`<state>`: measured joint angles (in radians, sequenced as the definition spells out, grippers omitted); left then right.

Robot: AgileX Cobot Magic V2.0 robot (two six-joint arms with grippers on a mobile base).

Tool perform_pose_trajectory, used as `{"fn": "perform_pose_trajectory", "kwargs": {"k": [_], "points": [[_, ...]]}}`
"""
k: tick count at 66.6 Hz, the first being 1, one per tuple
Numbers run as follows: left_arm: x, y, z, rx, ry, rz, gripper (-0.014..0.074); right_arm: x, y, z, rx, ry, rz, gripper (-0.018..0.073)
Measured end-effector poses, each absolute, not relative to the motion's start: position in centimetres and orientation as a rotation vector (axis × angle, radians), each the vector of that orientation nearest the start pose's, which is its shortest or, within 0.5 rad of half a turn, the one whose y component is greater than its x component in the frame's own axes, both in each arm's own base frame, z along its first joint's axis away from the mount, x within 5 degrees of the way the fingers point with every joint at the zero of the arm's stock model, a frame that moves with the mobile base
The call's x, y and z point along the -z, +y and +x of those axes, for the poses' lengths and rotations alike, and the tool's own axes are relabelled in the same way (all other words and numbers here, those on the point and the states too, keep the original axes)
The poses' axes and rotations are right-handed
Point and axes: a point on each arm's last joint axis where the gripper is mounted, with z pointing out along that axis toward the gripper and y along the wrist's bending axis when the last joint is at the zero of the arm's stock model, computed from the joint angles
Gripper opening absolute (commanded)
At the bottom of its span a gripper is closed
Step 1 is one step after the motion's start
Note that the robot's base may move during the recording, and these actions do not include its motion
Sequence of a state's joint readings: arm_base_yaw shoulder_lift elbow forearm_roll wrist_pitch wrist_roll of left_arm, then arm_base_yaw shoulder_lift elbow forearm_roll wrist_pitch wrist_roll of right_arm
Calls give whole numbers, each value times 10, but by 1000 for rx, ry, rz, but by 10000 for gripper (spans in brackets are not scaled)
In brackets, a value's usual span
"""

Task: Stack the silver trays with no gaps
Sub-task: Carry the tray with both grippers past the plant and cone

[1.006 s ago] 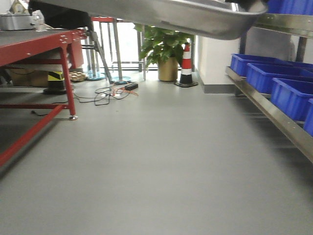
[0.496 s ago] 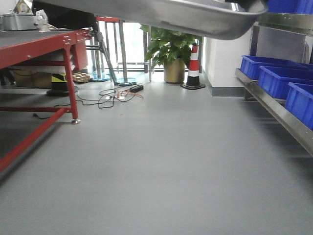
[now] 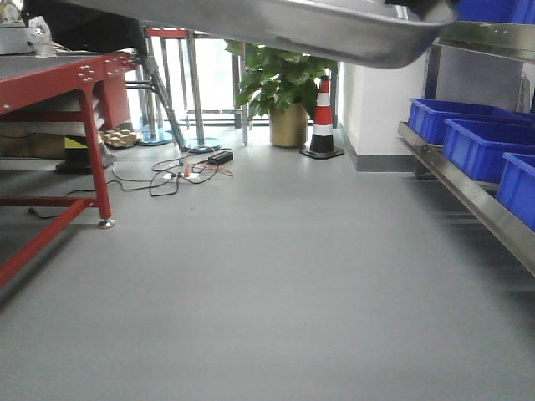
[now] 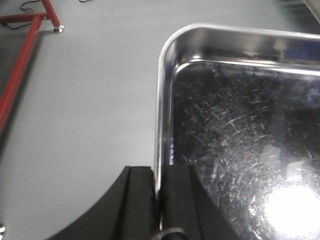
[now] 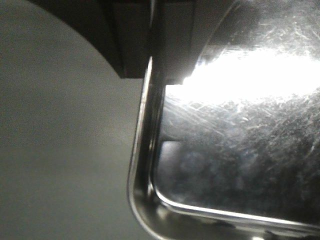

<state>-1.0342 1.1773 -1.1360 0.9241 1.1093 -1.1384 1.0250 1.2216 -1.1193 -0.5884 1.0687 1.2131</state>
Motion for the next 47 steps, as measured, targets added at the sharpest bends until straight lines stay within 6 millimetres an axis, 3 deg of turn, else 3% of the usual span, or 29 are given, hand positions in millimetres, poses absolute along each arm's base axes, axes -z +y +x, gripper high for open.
{"fn": "perform_pose_trajectory", "kwargs": {"k": [47], "points": [[-385, -155, 168, -11, 2113, 113, -16, -353, 176, 159, -219, 2408, 34, -22]]}}
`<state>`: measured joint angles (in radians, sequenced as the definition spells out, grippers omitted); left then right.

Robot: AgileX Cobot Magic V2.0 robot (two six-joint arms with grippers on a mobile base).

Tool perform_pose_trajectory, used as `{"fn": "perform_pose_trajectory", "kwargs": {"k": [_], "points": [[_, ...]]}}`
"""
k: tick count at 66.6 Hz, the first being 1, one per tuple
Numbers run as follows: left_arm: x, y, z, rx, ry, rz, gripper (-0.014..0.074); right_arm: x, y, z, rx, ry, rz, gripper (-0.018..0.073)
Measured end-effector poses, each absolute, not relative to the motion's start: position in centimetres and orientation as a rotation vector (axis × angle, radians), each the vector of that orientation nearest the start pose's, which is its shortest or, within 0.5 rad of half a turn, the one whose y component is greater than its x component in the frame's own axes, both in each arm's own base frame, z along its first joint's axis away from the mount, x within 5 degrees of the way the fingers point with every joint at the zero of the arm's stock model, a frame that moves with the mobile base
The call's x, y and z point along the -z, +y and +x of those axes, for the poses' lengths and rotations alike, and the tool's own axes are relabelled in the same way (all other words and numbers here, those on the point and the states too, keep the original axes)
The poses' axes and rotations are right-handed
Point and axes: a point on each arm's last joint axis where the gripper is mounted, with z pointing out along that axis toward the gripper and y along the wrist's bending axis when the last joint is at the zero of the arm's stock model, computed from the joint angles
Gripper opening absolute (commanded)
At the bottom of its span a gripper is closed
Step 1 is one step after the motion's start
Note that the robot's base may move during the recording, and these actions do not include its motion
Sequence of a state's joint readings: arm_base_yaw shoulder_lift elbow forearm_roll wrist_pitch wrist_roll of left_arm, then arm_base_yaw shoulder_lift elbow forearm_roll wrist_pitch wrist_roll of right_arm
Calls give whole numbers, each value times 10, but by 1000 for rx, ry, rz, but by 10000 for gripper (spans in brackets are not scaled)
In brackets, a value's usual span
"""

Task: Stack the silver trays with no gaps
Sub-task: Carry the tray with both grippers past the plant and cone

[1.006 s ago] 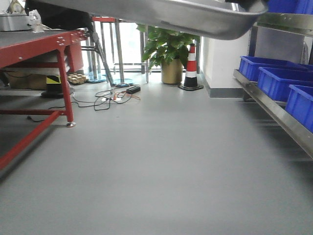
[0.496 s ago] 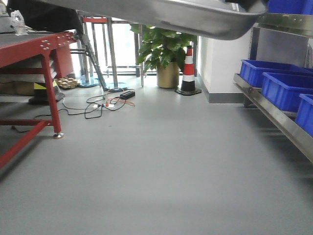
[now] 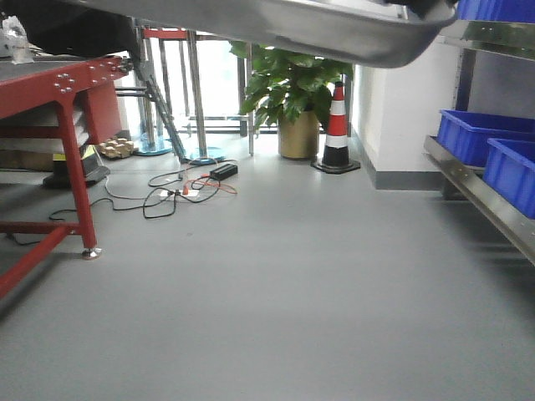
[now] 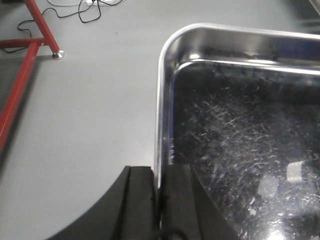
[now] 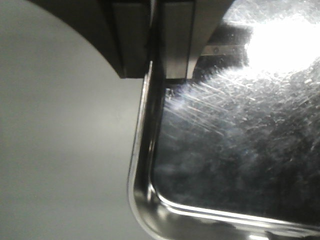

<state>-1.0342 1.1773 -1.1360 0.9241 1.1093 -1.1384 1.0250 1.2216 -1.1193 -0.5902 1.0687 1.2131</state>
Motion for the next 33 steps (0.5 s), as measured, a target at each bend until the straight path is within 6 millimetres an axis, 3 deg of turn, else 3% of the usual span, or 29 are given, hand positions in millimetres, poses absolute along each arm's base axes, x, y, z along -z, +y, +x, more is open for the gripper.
{"fn": "perform_pose_trajectory", "kwargs": {"k": [33], "points": [[-385, -155, 168, -15, 2108, 117, -16, -353, 177, 159, -225, 2406, 32, -22]]}}
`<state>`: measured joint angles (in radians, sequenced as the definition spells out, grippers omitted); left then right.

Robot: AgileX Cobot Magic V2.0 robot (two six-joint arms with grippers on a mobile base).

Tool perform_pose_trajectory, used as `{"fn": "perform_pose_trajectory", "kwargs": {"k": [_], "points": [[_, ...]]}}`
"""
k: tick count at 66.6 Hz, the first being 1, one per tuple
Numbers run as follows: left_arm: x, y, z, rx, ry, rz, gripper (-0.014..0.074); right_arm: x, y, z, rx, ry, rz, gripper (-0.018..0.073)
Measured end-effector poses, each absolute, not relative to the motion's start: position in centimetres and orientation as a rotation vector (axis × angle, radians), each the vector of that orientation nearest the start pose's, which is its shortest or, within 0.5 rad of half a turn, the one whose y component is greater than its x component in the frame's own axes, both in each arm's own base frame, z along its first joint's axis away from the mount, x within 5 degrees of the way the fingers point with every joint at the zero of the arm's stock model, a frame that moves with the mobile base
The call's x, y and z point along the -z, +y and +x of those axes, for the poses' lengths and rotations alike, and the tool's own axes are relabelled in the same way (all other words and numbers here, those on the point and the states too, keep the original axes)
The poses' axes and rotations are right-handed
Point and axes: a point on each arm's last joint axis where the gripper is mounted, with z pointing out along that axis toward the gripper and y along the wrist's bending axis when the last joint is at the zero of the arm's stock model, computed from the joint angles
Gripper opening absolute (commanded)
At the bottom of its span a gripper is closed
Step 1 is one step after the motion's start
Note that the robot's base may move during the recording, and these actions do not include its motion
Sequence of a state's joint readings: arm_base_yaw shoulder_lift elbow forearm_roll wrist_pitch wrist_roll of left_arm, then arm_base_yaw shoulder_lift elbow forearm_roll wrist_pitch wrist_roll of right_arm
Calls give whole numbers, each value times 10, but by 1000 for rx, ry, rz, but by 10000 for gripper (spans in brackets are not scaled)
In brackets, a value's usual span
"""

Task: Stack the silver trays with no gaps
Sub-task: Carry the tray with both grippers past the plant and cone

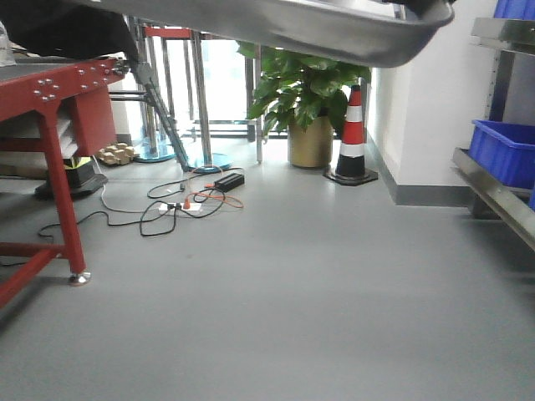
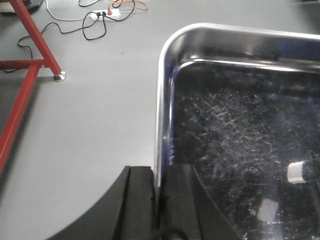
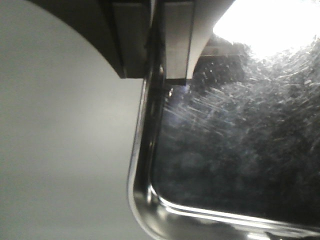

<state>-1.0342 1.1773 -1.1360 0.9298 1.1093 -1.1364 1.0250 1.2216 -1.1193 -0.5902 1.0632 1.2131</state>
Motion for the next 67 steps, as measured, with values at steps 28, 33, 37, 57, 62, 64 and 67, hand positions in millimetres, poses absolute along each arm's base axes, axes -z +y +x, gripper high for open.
{"fn": "perform_pose_trajectory", "kwargs": {"k": [28, 33, 37, 57, 62, 64, 67], "points": [[-385, -155, 168, -24, 2107, 115, -16, -354, 178, 160, -239, 2398, 26, -22], [-386, -154, 169, -28, 2104, 115, -16, -354, 178, 160, -244, 2396, 24, -22], [-386, -154, 169, -28, 2104, 115, -16, -354, 179, 160, -249, 2394, 22, -22], [-387, -152, 169, -56, 2095, 107, -16, -356, 182, 161, -291, 2369, 5, -22], [-387, -151, 169, -65, 2094, 104, -16, -356, 183, 162, -304, 2362, -2, -22], [-387, -150, 169, -70, 2092, 101, -16, -356, 183, 162, -309, 2360, -3, -22], [-387, -150, 169, -76, 2091, 99, -16, -356, 184, 162, -317, 2354, -7, -22]]}}
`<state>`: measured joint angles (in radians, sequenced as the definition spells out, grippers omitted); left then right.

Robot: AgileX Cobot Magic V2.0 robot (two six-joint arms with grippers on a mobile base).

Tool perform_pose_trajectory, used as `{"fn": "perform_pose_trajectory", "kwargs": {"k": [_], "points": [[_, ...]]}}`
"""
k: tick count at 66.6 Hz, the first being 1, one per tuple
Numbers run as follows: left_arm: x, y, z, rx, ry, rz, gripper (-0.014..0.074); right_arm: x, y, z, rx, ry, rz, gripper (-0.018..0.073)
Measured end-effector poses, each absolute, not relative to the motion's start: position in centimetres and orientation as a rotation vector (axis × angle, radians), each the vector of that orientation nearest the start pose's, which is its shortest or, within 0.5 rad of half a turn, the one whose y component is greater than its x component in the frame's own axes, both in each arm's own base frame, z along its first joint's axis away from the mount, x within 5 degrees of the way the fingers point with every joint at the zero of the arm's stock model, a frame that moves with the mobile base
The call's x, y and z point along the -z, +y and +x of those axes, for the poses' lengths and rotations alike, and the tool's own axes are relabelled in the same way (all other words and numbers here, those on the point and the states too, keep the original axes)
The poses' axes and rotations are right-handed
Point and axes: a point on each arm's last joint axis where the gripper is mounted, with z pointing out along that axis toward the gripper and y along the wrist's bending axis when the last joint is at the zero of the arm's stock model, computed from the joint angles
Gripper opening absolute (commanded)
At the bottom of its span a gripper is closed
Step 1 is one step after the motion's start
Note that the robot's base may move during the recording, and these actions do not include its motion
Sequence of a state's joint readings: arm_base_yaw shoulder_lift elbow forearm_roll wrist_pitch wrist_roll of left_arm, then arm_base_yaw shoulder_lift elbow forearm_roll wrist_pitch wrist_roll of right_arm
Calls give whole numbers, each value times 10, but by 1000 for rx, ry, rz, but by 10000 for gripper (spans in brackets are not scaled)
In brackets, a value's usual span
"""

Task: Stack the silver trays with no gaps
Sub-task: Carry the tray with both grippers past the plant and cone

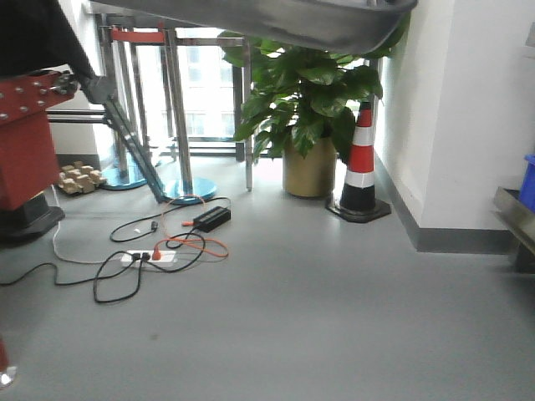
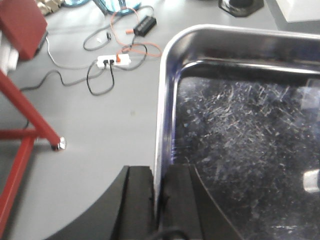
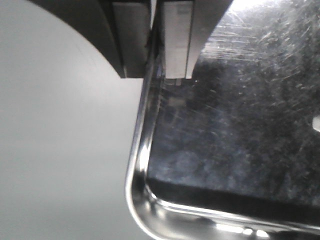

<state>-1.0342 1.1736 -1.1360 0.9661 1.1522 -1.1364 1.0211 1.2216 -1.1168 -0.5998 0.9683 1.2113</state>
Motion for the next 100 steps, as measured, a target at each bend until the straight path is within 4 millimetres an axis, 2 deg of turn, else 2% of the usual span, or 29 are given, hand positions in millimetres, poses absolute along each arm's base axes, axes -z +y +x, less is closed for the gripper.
{"fn": "perform_pose_trajectory", "kwargs": {"k": [43, 100], "points": [[-392, -138, 169, -196, 2059, 55, -16, -363, 195, 166, -482, 2264, -66, -22], [-393, -132, 169, -253, 2060, 26, -16, -368, 200, 167, -566, 2210, -98, -22]]}}
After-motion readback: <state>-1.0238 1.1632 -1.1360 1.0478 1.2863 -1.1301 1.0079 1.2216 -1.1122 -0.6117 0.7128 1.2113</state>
